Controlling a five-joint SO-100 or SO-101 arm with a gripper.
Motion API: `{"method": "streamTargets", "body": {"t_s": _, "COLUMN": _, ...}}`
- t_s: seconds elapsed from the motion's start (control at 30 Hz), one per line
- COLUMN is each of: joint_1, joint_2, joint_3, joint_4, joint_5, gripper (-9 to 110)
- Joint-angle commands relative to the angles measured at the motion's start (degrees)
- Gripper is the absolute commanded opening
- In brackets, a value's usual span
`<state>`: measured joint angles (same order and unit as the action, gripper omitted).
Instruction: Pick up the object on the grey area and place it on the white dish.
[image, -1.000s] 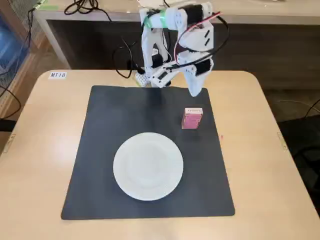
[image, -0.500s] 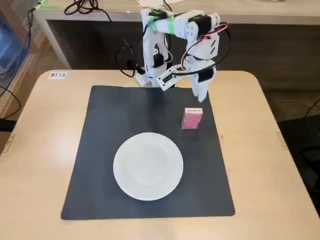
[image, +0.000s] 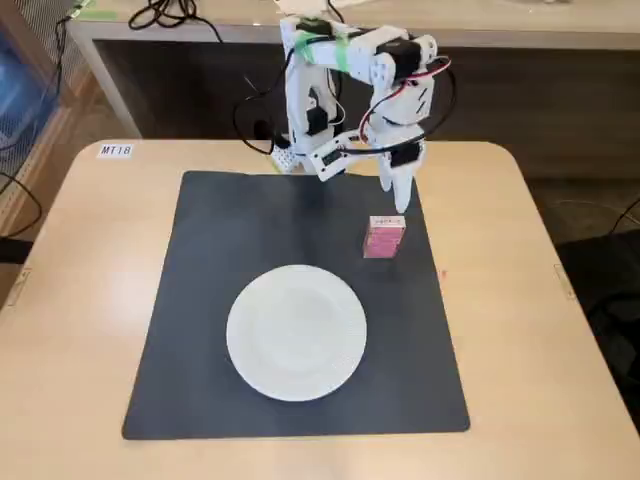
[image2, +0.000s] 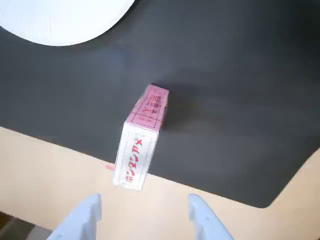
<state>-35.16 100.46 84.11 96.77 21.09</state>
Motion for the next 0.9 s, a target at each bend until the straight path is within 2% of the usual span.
{"method": "streamTargets", "body": {"t_s": 0.0, "joint_1": 0.4, "joint_2": -0.9, "joint_3": -1.0, "joint_4": 0.3, "joint_5": -0.4, "gripper": 25}}
{"method": "streamTargets", "body": {"t_s": 0.33, "joint_1": 3.9, "joint_2": -4.5, "joint_3": -2.6, "joint_4": -1.2, "joint_5": -1.8, "gripper": 31}}
{"method": "streamTargets", "body": {"t_s": 0.87, "joint_1": 3.7, "joint_2": -18.6, "joint_3": -12.9, "joint_4": -1.3, "joint_5": -3.9, "gripper": 27}}
